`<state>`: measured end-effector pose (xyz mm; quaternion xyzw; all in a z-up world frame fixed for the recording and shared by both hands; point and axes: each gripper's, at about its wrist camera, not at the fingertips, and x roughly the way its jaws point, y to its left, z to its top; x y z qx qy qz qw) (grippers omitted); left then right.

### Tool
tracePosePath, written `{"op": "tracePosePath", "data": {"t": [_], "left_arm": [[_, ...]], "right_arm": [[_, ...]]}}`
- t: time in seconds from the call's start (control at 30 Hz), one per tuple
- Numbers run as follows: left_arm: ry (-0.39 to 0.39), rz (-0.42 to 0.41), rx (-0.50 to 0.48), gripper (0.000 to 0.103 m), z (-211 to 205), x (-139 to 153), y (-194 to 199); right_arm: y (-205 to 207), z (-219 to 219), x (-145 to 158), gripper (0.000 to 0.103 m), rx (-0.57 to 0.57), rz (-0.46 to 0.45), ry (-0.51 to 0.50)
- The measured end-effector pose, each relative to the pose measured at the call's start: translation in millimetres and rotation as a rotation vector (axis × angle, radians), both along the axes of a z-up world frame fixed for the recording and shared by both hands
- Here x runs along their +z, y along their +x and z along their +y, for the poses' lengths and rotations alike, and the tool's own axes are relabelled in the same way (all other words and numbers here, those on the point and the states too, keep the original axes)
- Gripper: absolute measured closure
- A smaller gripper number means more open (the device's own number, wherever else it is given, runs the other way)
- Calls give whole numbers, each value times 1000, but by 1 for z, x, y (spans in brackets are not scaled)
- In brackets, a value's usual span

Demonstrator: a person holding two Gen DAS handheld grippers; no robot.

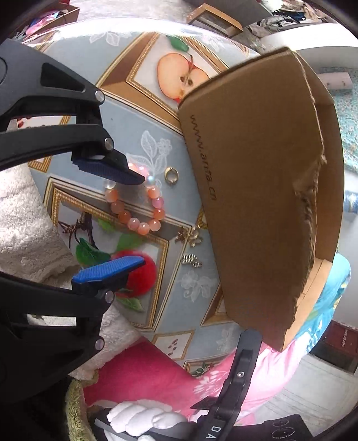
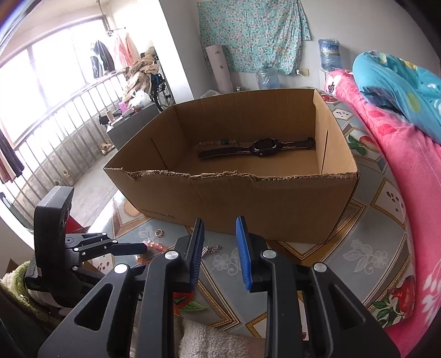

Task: Organize jewelry
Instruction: 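Withdraw both grippers from the box back over the table, then close the right gripper on the small silver rectangular charm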

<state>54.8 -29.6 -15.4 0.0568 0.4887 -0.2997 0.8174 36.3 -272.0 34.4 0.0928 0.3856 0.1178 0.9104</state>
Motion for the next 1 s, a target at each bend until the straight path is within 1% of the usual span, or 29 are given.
{"op": "tracePosePath", "data": {"t": [0.27, 0.33, 0.43, 0.47, 0.5, 0.53, 0.63, 0.77, 0.87, 1.0], "left_arm": [[34, -26, 127, 53, 31, 1, 8], [15, -50, 131, 53, 34, 7, 9], [-30, -113, 98, 53, 27, 19, 5], [-30, -127, 82, 55, 22, 21, 4], [-16, -137, 71, 60, 16, 21, 4], [0, -140, 63, 65, 11, 19, 5], [63, -137, 63, 75, -6, 11, 13], [83, -132, 84, 78, -14, 6, 20], [115, -132, 96, 81, -18, 2, 24], [153, -158, 98, 91, -23, 0, 25]], "right_arm": [[8, 7, -26, 79, 19, 60, 20], [9, 11, -32, 79, 26, 75, 22], [9, 15, -39, 79, 34, 92, 30], [9, 16, -41, 79, 35, 96, 35], [9, 17, -42, 79, 35, 99, 38], [9, 17, -44, 79, 35, 102, 42], [8, 20, -47, 79, 39, 108, 50], [7, 23, -50, 79, 46, 107, 41], [7, 22, -51, 79, 45, 107, 42], [11, 23, -51, 79, 42, 107, 41]]}}
